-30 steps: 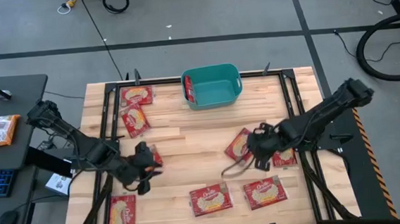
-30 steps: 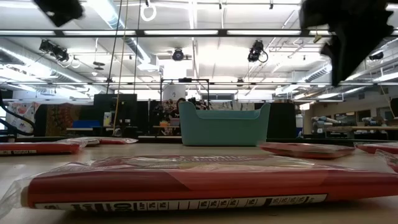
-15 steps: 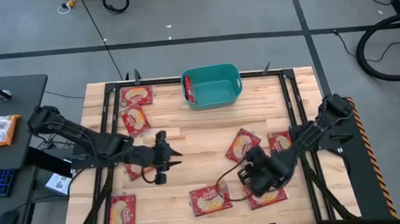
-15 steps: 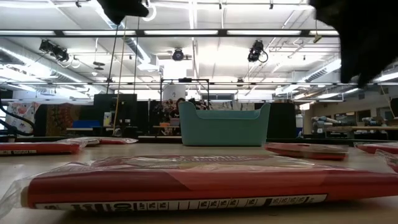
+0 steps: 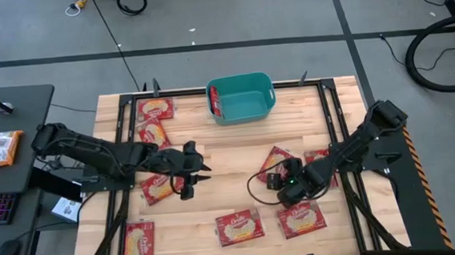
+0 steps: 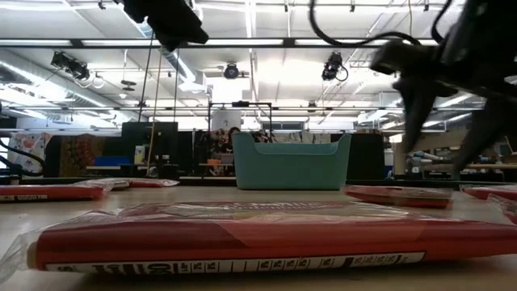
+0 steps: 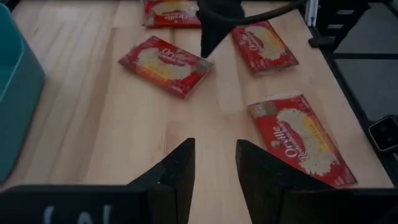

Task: Sort popcorn bags into baskets
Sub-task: Put the popcorn bag into the bin

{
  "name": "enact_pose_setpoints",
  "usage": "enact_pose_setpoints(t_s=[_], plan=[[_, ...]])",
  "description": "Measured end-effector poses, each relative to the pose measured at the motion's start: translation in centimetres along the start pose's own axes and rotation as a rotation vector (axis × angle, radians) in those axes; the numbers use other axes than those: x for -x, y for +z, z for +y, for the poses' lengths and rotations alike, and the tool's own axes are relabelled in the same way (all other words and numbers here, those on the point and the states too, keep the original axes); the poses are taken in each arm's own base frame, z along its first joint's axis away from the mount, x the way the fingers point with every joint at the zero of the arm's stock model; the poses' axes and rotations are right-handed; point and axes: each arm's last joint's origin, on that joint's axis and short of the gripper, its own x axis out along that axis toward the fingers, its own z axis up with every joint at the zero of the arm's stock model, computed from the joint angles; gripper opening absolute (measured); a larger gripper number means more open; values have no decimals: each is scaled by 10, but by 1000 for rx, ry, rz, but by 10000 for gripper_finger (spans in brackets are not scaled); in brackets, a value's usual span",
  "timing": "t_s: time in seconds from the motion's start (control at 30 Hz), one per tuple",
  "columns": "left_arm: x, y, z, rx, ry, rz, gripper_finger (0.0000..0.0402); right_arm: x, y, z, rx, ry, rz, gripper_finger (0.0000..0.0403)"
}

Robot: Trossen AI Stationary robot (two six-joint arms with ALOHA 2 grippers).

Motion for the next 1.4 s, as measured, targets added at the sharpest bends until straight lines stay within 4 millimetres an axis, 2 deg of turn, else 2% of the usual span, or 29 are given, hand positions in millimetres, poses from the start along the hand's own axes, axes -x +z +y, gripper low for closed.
enact_pose_setpoints(t_s=[0.17,0.37,0.5,0.67,0.87,1.03,1.23,1.4], plan=[[15,-6,4,65,-7,71,121,-8,9,-23,-3,4,22,280],[63,-12,22,94,34,100,121,-35,22,-35,-83,131,36,266],[90,-11,36,140,93,30,121,-41,27,-39,-94,134,24,254],[115,-7,46,191,118,-98,121,-43,32,-40,-92,134,-34,238],[131,-9,60,217,273,-163,121,-45,38,-42,-76,118,-100,211],[141,-10,71,252,368,-201,121,-46,44,-43,-89,73,-110,214],[144,-5,83,275,443,-270,121,-52,56,-39,-68,62,-107,224],[146,-3,89,288,479,-292,121,-56,62,-37,-51,81,-146,214]])
